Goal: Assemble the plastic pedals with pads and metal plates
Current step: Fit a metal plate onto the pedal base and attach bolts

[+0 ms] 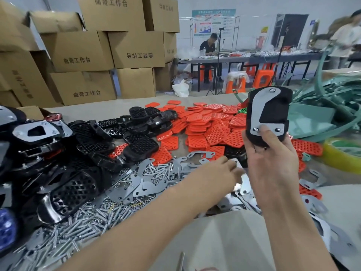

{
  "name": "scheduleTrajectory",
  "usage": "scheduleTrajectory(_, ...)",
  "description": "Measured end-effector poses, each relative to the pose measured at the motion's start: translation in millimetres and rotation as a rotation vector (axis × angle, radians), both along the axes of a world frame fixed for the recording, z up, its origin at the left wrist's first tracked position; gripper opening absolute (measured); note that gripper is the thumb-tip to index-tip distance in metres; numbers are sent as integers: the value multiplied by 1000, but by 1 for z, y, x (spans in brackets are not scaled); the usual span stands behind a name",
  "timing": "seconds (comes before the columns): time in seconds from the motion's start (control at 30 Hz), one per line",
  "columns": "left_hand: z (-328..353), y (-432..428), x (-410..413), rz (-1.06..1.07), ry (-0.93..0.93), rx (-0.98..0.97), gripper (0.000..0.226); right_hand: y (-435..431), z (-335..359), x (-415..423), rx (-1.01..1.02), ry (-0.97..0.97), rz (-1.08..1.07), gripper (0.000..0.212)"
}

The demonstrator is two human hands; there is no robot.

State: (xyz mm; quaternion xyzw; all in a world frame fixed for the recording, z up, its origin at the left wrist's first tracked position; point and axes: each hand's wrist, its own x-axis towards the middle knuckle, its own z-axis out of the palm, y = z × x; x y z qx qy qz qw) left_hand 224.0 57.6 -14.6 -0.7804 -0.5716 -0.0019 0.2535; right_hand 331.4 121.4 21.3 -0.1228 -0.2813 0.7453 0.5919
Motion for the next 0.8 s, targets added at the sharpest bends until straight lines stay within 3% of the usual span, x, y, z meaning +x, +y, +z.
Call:
scheduleTrajectory(0.03,1,-5,-4,-5,-38,148,31,0,0,0,1,1,0,33)
scheduleTrajectory(0.07,2,-12,-5,14,-207,234,32,1,0,0,2,8,4,34)
scheduleTrajectory(0.17,9,-34,-6,101,-971,214,29,-1,-4,-4,-1,-5,25,37)
scheduleTrajectory(0.23,10,-49,-11,189,-1345,279,22,-4,-10,-9,-1,-66,41,35)
scheduleTrajectory(0.37,-4,-80,-37,315,-1764,433,17,-11,-21,-21,34,-247,83,26)
scheduleTrajectory(0.43,-14,-91,-49,403,-1856,509,18,-16,-27,-30,49,-314,123,30)
scheduleTrajectory(0.53,-19,-103,-62,514,-1595,578,17,-27,-40,-44,88,-459,145,28)
scheduleTrajectory(0.7,-17,-116,-73,537,-605,654,21,-36,-57,-54,144,-629,124,26)
scheduleTrajectory(0.8,-13,-120,-81,526,-445,796,26,-36,-62,-58,145,-669,100,30)
